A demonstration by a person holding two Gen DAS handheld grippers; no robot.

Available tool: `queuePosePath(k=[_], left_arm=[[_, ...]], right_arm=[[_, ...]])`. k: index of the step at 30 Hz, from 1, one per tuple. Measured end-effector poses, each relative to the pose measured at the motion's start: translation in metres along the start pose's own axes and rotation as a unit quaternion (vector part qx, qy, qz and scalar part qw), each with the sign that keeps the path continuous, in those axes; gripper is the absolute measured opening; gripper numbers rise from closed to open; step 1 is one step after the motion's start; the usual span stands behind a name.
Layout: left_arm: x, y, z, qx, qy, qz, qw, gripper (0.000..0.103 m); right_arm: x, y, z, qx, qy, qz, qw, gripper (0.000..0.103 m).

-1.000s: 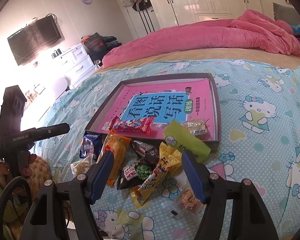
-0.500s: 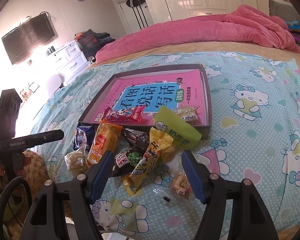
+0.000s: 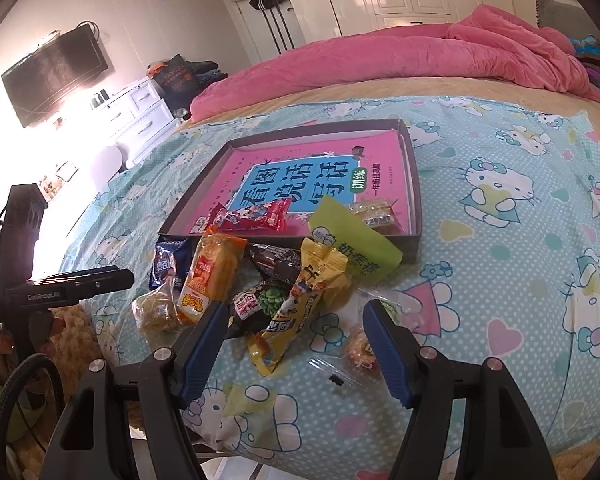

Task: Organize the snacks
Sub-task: 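Grasp the clear crisp bag with the left tool while the right tool grasps the yellow stick-snack bag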

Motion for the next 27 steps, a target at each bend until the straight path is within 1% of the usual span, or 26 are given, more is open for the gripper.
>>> queuePosePath(k=[6, 7, 8, 10, 12, 14, 17, 23, 27], left_arm=[[0.01, -0.011, -0.003, -0.013, -0.016, 0.025, 0.9995, 0.08], [0.012, -0.012, -0.003, -0.015, -0.018, 0.028, 0.9993, 0.08], [0.013, -0.013, -0.004, -0.015, -0.02, 0.03, 0.9992, 0.08], [0.014, -0.015, -0.005, -0.015, -0.024, 0.033, 0.999, 0.08], [0.015, -0.016, -0.005, -0.017, -0.025, 0.037, 0.9989, 0.08], [0.016, -0.018, -0.005, -0.019, -0.025, 0.041, 0.9987, 0.08], [0.018, -0.022, -0.003, -0.023, -0.023, 0.049, 0.9983, 0.08], [0.02, -0.027, -0.002, -0.024, -0.024, 0.059, 0.9977, 0.08], [0.022, -0.032, -0.004, -0.023, -0.028, 0.067, 0.9971, 0.08]], right_arm=[[0.003, -0.008, 0.016, -0.025, 0.021, 0.013, 0.999, 0.069], [0.005, -0.011, 0.018, -0.024, 0.027, 0.019, 0.999, 0.067], [0.007, -0.014, 0.019, -0.021, 0.031, 0.025, 0.999, 0.061], [0.012, -0.022, 0.022, -0.02, 0.038, 0.042, 0.998, 0.057], [0.019, -0.033, 0.02, -0.003, 0.044, 0.067, 0.997, 0.05], [0.024, -0.04, 0.02, -0.007, 0.041, 0.084, 0.996, 0.044], [0.029, -0.049, 0.022, -0.007, 0.043, 0.097, 0.994, 0.044], [0.033, -0.061, 0.028, -0.012, 0.058, 0.11, 0.992, 0.042], [0.032, -0.069, 0.026, -0.016, 0.053, 0.115, 0.992, 0.04]])
Point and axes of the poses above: each gripper's, at about its wrist camera, not at the fingertips, and y roughly against the way its jaws point, z to its left, x to its underside, the point moved 8 cm from there along -y, roughly the way its jaws point, and after that the axes turned 7 degrees about y, right-handed, at the moved point
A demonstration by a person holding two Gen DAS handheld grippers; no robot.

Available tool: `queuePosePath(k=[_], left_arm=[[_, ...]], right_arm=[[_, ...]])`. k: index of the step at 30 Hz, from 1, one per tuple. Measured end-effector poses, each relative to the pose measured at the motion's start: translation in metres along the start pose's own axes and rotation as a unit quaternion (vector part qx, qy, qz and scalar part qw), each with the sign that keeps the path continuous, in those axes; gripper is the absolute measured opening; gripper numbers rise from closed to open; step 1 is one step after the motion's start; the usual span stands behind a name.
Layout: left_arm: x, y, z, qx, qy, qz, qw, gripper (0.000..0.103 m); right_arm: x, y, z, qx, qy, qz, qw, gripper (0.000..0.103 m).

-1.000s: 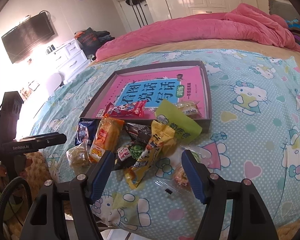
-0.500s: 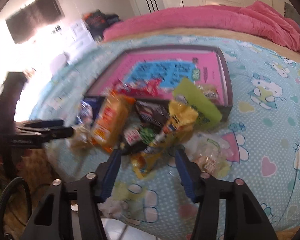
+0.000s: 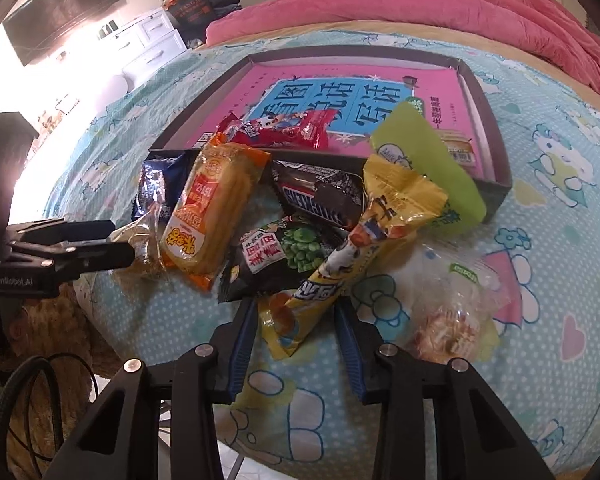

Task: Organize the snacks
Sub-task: 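Grasp the clear crisp bag with the left tool while the right tool grasps the yellow stick-snack bag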

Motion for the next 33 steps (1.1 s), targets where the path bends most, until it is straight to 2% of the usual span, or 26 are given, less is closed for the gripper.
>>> queuePosePath(k=[6, 11, 17, 23, 24, 25, 33], left_arm=[[0.002, -0.009, -0.005, 0.007, -0.007, 0.014, 0.9999, 0.08], [0.003, -0.019, -0.016, 0.013, -0.024, 0.021, 0.9994, 0.08], [0.003, -0.027, -0.024, 0.002, -0.046, 0.023, 0.9987, 0.08], [-0.001, -0.03, -0.028, 0.003, -0.051, 0.016, 0.9986, 0.067], [-0.002, -0.029, -0.028, 0.007, -0.049, 0.015, 0.9987, 0.052], [-0.002, -0.028, -0.028, 0.014, -0.048, 0.014, 0.9987, 0.046], [-0.004, -0.013, -0.023, 0.035, -0.039, -0.006, 0.9986, 0.045]], right_arm=[[-0.003, -0.011, 0.003, 0.001, 0.016, 0.002, 1.0, 0.036], [-0.005, -0.008, 0.002, -0.004, 0.015, -0.003, 1.0, 0.028], [-0.008, 0.003, 0.0, -0.003, 0.009, -0.019, 1.0, 0.027], [-0.007, 0.019, -0.008, 0.0, -0.012, -0.035, 0.999, 0.027], [-0.008, 0.022, -0.009, 0.002, -0.013, -0.038, 0.999, 0.027], [-0.009, 0.026, -0.01, 0.006, -0.013, -0.043, 0.999, 0.027], [-0.019, 0.047, -0.023, 0.022, -0.028, -0.084, 0.996, 0.027]])
Point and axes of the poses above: each gripper's, at about its wrist camera, not at the fingertips, and y roughly against the way its jaws point, z to its left, x to its underside, the point moved 8 cm from there along -y, roughly the way its jaws point, and after that the axes turned 7 degrees about y, right-handed, at the moved point
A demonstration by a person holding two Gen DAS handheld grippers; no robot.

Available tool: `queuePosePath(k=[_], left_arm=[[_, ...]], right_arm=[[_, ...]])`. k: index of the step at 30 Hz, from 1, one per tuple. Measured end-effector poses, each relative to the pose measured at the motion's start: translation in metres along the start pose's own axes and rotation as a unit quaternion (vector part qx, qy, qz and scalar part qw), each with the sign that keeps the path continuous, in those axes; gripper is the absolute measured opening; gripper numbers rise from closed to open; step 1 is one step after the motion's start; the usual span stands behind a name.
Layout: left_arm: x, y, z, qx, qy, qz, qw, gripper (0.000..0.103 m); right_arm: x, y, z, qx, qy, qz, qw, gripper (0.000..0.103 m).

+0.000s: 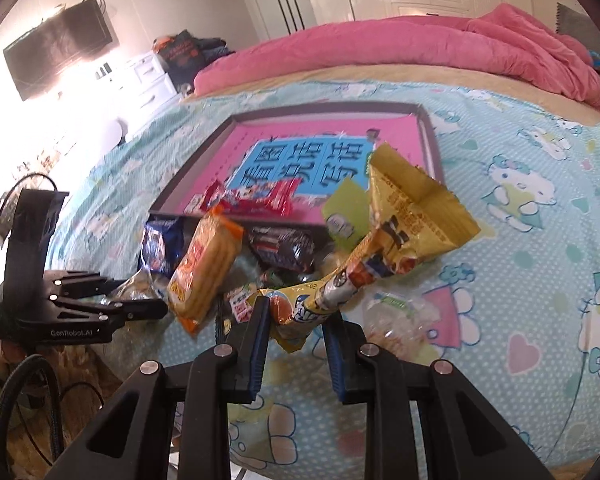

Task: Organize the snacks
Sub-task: 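Grasp the clear crisp bag with the left tool while the right tool grasps the yellow stick-snack bag, then lift and carry the clear bag over the tray while the right tool carries the yellow bag there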

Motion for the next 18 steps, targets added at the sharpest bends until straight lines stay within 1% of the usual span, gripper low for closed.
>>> queuePosePath(k=[2, 5, 10, 13, 18], left_arm=[[-0.002, 0.009, 0.0, 0.017, 0.006, -0.013, 0.9998, 0.045], [-0.01, 0.025, -0.004, 0.035, 0.004, -0.049, 0.9982, 0.045], [-0.015, 0.044, -0.009, 0.052, -0.003, -0.087, 0.9948, 0.045], [-0.018, 0.05, -0.011, 0.06, -0.001, -0.098, 0.9933, 0.045], [-0.023, 0.05, -0.014, 0.066, 0.003, -0.102, 0.9926, 0.045]], right_arm=[[-0.003, 0.005, -0.004, 0.003, -0.003, -0.009, 1.0, 0.027], [-0.007, 0.01, -0.009, 0.008, -0.006, -0.017, 1.0, 0.027], [-0.011, 0.013, -0.012, 0.009, -0.009, -0.026, 1.0, 0.027], [-0.012, 0.015, -0.011, 0.01, -0.004, -0.03, 0.999, 0.027], [-0.016, 0.015, -0.011, 0.008, -0.001, -0.034, 0.999, 0.027]])
Point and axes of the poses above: each gripper's, at about its wrist camera, not at the fingertips, and y roughly against the way its jaws point, z to its left, x to its underside, the point moved 8 cm from there along -y, roughly the way its jaws point, and after that the axes turned 7 degrees about y, right-handed, at the moved point
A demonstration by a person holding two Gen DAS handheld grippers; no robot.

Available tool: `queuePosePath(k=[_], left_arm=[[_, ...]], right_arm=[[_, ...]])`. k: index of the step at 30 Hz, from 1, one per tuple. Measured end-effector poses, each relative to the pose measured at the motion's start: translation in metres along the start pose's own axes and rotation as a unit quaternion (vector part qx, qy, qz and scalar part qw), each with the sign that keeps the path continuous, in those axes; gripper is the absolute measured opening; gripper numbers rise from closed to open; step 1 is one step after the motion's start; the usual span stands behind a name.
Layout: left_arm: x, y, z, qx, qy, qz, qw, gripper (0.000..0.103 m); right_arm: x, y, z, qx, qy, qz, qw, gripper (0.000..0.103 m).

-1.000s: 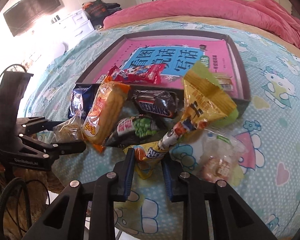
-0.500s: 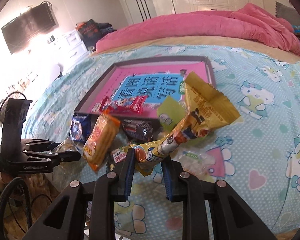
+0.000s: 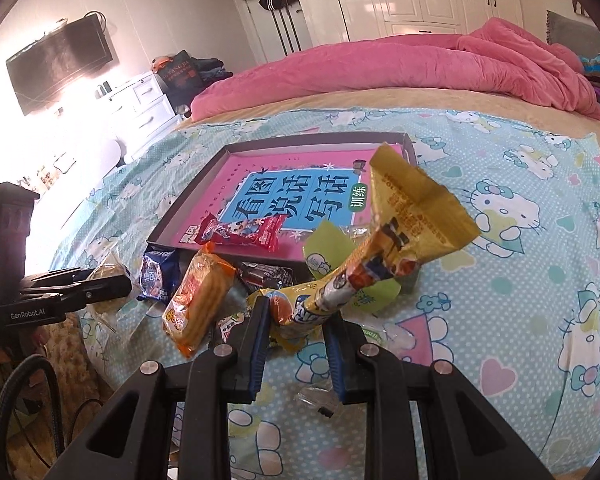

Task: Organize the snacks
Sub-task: 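Lift and carry the clear bag over the tray while the right tool carries the yellow bag there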

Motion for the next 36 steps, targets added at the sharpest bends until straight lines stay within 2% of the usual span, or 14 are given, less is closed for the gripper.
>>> queuePosePath(k=[15, 36], left_arm=[[-0.016, 0.006, 0.004, 0.017, 0.022, -0.026, 0.9993, 0.045], [-0.043, 0.001, 0.028, 0.01, 0.057, -0.048, 0.9972, 0.045]], right_arm=[[-0.013, 0.001, -0.006, -0.005, -0.002, -0.022, 1.0, 0.027], [-0.025, -0.004, -0.015, -0.009, -0.007, -0.04, 0.999, 0.027]])
Point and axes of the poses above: each gripper's, at about its wrist camera, not at the fingertips, and y roughly against the way its jaws point, z to its left, x to its underside, the point moved 8 cm from there along -y, roughly the way its jaws point, and after that the axes turned 7 degrees about y, right-handed, at the moved point
